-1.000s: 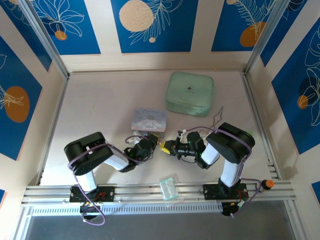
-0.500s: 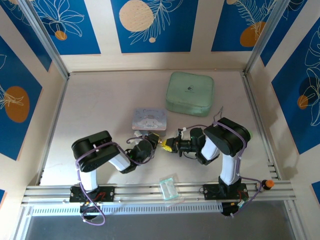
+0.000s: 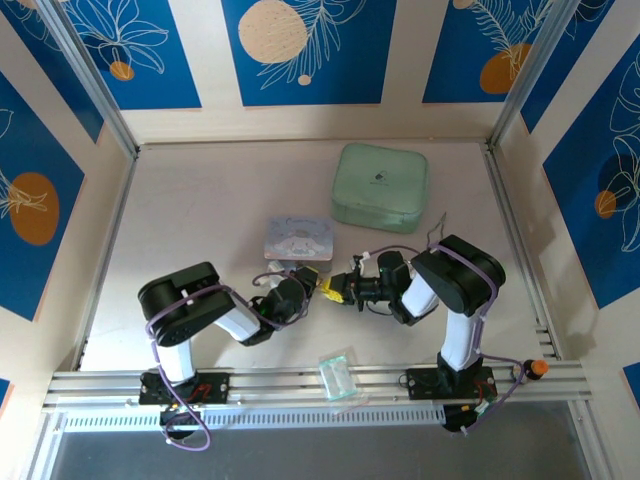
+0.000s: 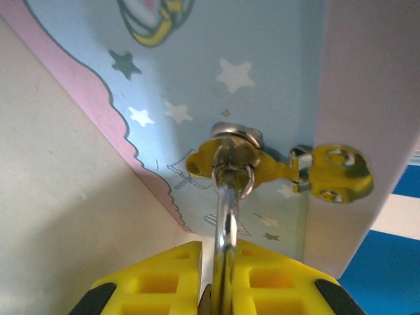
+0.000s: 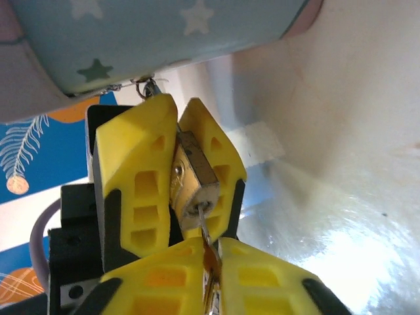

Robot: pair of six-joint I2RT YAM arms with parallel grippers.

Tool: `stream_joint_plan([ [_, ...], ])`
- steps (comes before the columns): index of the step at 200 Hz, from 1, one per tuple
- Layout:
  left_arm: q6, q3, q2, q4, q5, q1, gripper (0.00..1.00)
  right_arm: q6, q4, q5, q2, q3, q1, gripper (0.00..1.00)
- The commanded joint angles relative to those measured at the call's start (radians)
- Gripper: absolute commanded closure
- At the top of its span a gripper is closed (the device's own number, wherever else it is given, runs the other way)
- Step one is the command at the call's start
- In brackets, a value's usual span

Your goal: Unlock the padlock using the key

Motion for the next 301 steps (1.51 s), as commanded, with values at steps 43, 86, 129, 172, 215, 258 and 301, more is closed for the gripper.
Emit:
stream_joint_plan([
  [43, -0.038, 0.024, 0.023, 0.107, 0.155, -0.063, 1.00, -0.067, -0.017, 0.091, -0.077, 0.012, 0.013, 0.70],
  [86, -0.031, 0.022, 0.004, 0.082, 0.151, -0.063, 1.00, -0.074, -0.011, 0.110, -0.078, -0.004, 0.015, 0.69],
  [129, -0.038, 0.010, -0.016, 0.009, 0.119, -0.057, 1.00, -0.105, -0.058, 0.123, -0.131, -0.045, 0.004, 0.66],
  [172, -0.053, 0.007, 0.029, 0.069, 0.116, -0.050, 1.00, -0.135, -0.158, 0.149, -0.200, -0.069, 0.022, 0.65],
  [215, -0.028, 0.002, -0.009, 0.013, 0.098, -0.045, 1.00, -0.158, -0.241, 0.166, -0.263, -0.089, 0.030, 0.69],
  [258, -0.032, -0.004, -0.020, 0.016, 0.084, -0.040, 1.00, -0.169, -0.294, 0.179, -0.293, -0.106, 0.036, 0.71],
  [301, -0.029, 0.003, -0.016, 0.014, 0.099, -0.036, 1.00, -0.162, -0.305, 0.197, -0.290, -0.121, 0.042, 0.85],
])
